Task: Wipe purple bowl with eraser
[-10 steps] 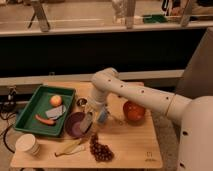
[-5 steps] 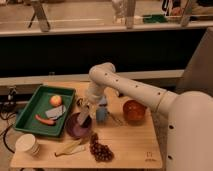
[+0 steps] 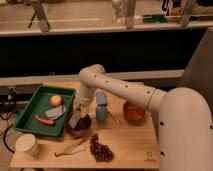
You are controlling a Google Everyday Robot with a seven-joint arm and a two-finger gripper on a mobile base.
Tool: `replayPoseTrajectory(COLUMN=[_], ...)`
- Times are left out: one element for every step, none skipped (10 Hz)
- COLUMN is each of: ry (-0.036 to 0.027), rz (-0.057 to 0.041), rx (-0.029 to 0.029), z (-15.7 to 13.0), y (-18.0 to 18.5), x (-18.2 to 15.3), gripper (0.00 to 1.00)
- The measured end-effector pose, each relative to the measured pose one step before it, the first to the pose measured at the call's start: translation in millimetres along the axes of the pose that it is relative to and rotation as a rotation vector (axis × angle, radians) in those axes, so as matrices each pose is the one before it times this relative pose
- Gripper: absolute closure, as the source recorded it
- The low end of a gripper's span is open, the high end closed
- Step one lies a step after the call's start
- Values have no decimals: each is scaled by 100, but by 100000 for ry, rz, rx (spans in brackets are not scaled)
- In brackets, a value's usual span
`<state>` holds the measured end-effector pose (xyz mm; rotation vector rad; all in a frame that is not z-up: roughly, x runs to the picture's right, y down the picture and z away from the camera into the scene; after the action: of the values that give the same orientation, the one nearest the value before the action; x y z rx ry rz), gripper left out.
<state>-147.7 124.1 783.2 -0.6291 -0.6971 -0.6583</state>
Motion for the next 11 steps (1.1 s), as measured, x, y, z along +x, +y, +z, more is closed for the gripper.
replayPoseTrajectory(ry=[-269,89,379,539,589,747,1006,1406,2011,887,938], rz=[-1721,-1289,-1342,-491,412,869,1665,1310,1320,1145,1510], rx=[-584,-820,-1025,-703,-750,-545,-522,-138,144,278,-60], z=[-48,-70,-163,-195,-302,-384,-330,-343,-393,-256,-179], y=[785,805,1031,758,992,1139,771,191,-302,-432,-817], x=[-1006,-757,-808,-260,349,988,1078,928,1076,723,1013], gripper=[100,100,100,100,100,100,100,100,100,100,100])
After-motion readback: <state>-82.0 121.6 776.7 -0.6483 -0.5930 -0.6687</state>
